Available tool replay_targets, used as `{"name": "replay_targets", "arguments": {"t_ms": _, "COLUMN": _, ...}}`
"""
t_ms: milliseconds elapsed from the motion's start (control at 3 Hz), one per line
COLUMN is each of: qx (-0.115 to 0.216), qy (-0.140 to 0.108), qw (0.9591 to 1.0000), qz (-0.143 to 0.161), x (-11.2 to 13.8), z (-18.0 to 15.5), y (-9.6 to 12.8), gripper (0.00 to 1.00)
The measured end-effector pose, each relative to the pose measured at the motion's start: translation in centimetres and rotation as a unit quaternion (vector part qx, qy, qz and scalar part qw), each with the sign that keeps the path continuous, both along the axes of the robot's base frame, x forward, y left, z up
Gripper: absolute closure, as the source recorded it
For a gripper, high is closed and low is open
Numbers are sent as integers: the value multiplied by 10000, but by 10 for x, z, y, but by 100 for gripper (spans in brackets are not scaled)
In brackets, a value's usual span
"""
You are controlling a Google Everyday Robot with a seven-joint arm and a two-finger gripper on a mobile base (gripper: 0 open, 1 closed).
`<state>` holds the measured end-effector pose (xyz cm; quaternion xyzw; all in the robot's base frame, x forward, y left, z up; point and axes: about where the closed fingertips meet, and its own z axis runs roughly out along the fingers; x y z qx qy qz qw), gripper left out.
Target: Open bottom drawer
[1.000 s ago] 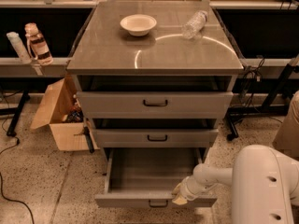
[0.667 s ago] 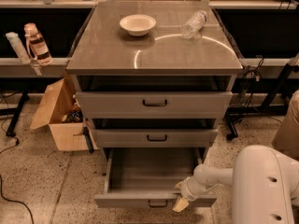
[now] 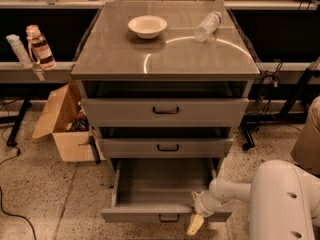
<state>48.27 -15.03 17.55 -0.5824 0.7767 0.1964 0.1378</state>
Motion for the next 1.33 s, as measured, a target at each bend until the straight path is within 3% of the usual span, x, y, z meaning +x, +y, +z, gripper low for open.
{"name": "replay_targets", "arguments": {"t_ms": 1000, "qx": 19, "qy": 154, "qw": 9996, "qz": -251, "x": -18, "z": -17, "y": -18, "gripper": 73}}
{"name": "replay_targets", "arguments": {"t_ms": 1333, "qx": 5, "qy": 268, "qw": 9990, "qz": -353, "x": -36, "z": -19, "y": -25, "gripper": 96}}
